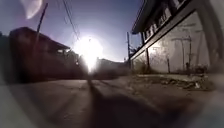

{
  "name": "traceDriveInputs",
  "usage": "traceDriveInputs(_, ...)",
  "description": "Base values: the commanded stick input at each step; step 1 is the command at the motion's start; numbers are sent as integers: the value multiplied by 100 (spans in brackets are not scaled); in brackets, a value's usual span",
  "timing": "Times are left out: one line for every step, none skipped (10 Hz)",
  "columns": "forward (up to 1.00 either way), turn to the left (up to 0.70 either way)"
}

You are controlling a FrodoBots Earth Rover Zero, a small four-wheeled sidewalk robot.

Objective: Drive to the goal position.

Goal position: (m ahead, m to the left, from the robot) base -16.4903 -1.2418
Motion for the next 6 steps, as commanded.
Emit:
traceDriveInputs(100, 7)
traceDriveInputs(100, 1)
traceDriveInputs(100, 0)
traceDriveInputs(100, 0)
traceDriveInputs(100, 0)
traceDriveInputs(100, 0)
